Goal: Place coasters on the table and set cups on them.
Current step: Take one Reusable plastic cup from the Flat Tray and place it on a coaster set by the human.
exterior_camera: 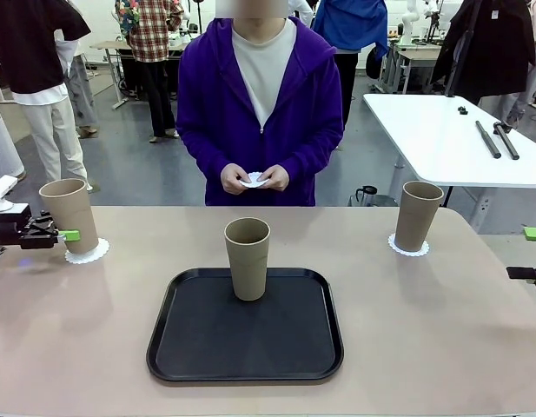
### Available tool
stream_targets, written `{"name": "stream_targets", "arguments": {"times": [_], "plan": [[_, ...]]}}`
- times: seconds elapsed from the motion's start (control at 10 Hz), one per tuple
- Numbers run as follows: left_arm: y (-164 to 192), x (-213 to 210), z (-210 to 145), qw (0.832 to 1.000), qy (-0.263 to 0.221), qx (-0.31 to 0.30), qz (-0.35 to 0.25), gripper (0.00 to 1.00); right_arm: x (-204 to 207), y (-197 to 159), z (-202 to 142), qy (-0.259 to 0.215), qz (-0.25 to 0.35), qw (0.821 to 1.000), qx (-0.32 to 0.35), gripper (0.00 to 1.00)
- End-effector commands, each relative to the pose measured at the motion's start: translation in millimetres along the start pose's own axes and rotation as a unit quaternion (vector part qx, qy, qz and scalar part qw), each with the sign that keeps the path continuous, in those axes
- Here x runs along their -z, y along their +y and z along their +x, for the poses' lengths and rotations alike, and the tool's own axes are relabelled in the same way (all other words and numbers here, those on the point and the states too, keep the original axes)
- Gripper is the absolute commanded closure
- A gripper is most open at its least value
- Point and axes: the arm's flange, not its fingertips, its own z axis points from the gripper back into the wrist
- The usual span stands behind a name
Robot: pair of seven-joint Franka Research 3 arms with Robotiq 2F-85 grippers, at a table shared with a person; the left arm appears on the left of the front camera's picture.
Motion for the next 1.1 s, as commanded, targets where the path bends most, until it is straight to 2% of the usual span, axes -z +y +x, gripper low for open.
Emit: {"name": "stream_targets", "arguments": {"times": [0.0, 0.9, 1.0], "plan": [[6.6, -8.1, -5.6, 1.000, -0.011, 0.011, -0.012, 0.17, 0.8, 1.4, 0.2, -0.001, 0.004, 1.000, -0.004, 0.00], [10.0, 1.2, -18.1, 1.000, -0.003, 0.007, -0.029, 0.17, 0.8, 1.4, 0.2, -0.001, 0.004, 1.000, -0.004, 0.00], [9.2, 2.2, -18.6, 1.000, -0.002, 0.007, -0.029, 0.01, 0.8, 1.4, 0.2, -0.001, 0.004, 1.000, -0.004, 0.00]]}}
